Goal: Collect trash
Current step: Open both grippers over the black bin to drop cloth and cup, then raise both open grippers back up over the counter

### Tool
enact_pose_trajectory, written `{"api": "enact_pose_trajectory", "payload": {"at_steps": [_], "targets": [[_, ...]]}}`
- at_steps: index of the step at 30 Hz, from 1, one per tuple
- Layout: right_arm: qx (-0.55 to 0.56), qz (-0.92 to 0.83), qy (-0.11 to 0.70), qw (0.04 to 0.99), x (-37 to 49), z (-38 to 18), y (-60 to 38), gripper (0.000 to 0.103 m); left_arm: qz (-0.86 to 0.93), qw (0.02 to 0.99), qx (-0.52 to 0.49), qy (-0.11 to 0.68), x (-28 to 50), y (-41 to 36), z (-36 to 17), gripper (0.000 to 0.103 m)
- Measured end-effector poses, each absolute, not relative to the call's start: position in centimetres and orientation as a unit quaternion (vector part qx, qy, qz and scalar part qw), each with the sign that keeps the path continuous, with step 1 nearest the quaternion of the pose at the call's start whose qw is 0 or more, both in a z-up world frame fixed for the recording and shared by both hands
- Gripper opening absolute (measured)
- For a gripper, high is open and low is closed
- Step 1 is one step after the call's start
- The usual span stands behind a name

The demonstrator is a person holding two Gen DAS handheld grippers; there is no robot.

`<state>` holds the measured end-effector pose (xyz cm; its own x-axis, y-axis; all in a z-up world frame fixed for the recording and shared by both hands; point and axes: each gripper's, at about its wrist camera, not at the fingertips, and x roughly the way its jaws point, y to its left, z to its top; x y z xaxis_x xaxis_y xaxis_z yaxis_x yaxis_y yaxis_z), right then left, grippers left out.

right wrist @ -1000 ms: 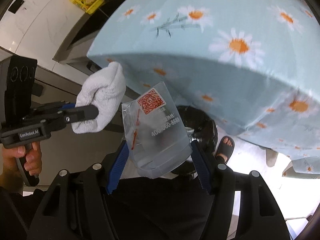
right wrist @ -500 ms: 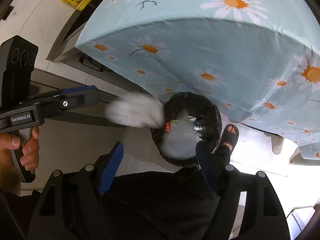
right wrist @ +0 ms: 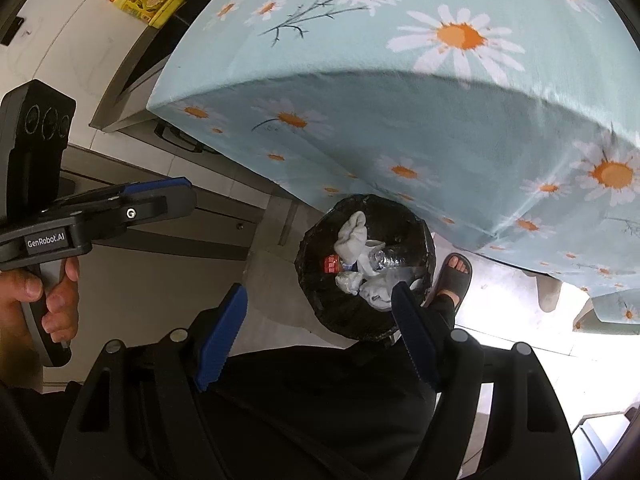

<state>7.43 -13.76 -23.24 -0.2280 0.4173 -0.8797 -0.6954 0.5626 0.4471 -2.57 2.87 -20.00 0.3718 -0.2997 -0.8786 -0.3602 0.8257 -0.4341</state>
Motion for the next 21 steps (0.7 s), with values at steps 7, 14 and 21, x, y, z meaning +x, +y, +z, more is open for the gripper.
{"api": "enact_pose_trajectory", "payload": {"at_steps": [7, 14, 21], "targets": [[-0.112, 0.461, 0.626, 0.619, 7.4, -22.0, -13.5, 0.074, 0.023, 0.778, -0.297, 0.553, -3.0, 3.1, -19.2, 0.042], [-0.109, 0.464, 0.607, 0.636, 8.1, -19.9, -13.3, 0.075, 0.026, 0.798, -0.286, 0.530, -2.7, 3.2, -16.9, 0.042], [-0.107, 0.470, 0.577, 0.659, 9.2, -17.1, -13.4, 0.075, 0.024, 0.818, -0.273, 0.506, -2.0, 3.4, -14.1, 0.051]]}}
